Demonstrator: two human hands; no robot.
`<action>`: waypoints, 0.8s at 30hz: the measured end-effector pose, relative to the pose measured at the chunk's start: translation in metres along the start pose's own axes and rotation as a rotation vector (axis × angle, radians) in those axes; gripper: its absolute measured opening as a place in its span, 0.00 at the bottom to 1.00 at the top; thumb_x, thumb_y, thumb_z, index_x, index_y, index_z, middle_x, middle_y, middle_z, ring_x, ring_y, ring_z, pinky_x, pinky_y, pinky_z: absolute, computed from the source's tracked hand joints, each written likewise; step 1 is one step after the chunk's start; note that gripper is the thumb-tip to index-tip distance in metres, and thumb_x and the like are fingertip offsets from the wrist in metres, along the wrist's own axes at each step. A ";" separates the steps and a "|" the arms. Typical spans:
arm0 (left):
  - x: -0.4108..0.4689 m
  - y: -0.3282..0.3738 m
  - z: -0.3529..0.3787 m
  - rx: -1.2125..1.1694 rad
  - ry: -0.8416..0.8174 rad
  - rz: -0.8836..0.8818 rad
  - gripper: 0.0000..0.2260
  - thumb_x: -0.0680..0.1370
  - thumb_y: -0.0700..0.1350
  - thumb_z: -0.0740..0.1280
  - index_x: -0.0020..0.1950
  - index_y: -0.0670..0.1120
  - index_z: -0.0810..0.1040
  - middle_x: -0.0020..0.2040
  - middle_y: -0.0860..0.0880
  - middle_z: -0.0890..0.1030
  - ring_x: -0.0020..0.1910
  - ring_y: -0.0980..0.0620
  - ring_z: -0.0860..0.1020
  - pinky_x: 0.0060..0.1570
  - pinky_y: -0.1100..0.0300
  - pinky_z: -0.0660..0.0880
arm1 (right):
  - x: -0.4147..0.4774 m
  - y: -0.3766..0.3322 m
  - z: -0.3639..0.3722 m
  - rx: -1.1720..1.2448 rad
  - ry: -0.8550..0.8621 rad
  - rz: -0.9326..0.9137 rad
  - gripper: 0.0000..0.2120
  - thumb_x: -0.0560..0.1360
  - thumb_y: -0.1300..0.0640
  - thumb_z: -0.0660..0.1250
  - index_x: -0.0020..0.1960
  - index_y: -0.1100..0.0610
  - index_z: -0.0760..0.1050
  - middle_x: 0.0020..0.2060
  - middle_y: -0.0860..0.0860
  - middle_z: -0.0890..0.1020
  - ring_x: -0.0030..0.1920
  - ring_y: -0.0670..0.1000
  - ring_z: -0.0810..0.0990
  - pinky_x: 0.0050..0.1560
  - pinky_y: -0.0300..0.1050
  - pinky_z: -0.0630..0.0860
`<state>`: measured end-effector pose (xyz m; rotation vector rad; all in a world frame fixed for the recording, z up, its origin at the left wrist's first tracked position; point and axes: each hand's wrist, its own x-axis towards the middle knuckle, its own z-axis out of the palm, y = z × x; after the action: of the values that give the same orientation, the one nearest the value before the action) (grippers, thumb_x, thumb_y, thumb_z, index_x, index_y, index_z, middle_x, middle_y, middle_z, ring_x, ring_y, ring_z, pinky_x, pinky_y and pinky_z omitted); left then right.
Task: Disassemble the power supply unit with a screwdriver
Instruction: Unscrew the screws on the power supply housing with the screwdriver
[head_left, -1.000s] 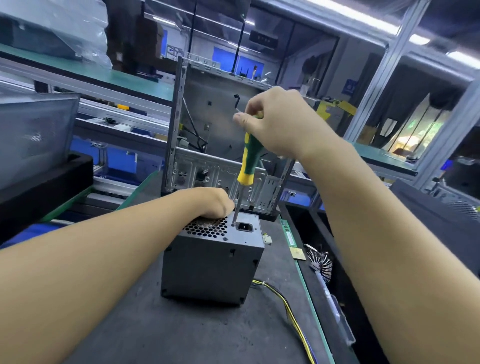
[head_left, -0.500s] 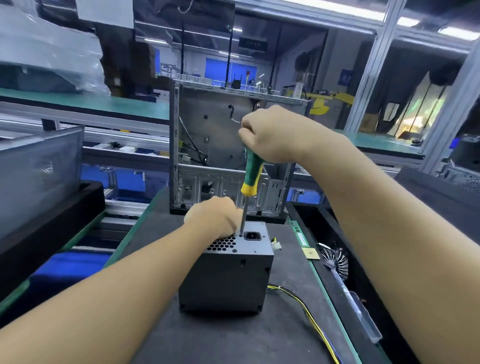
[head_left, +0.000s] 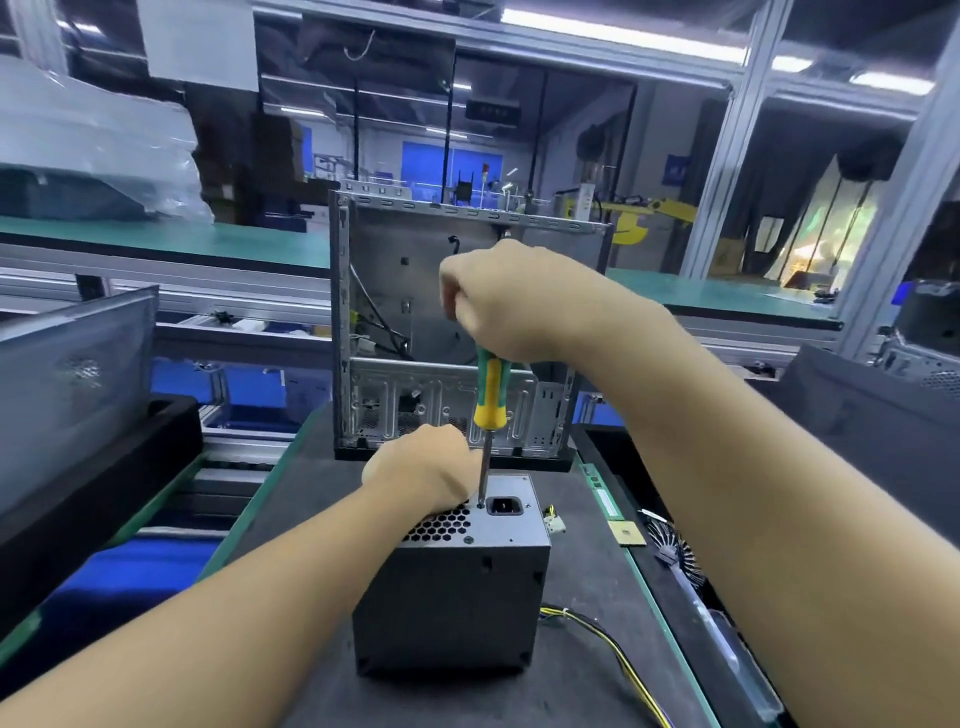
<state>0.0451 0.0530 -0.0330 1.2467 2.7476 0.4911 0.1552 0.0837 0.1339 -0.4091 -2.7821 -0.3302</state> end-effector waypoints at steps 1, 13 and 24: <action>0.000 0.001 0.000 0.001 0.001 -0.005 0.15 0.78 0.53 0.54 0.41 0.46 0.74 0.41 0.48 0.79 0.44 0.42 0.78 0.49 0.50 0.75 | -0.002 -0.001 -0.003 0.092 -0.052 -0.010 0.08 0.81 0.56 0.55 0.56 0.53 0.72 0.49 0.52 0.77 0.48 0.57 0.76 0.46 0.50 0.72; 0.008 0.000 0.002 0.033 -0.017 0.018 0.13 0.79 0.51 0.54 0.42 0.46 0.73 0.42 0.47 0.78 0.41 0.43 0.77 0.43 0.52 0.72 | -0.006 -0.006 0.000 0.045 -0.030 0.053 0.14 0.84 0.45 0.50 0.53 0.55 0.64 0.40 0.51 0.72 0.40 0.55 0.71 0.39 0.50 0.65; 0.011 -0.001 0.005 0.031 0.007 0.026 0.11 0.78 0.49 0.56 0.43 0.46 0.74 0.41 0.47 0.79 0.42 0.42 0.78 0.45 0.51 0.74 | -0.014 -0.004 -0.016 0.022 -0.158 0.107 0.20 0.83 0.45 0.49 0.47 0.59 0.70 0.35 0.51 0.73 0.34 0.51 0.74 0.33 0.44 0.65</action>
<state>0.0379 0.0621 -0.0374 1.2914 2.7588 0.4573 0.1711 0.0722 0.1431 -0.6009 -2.8995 -0.2516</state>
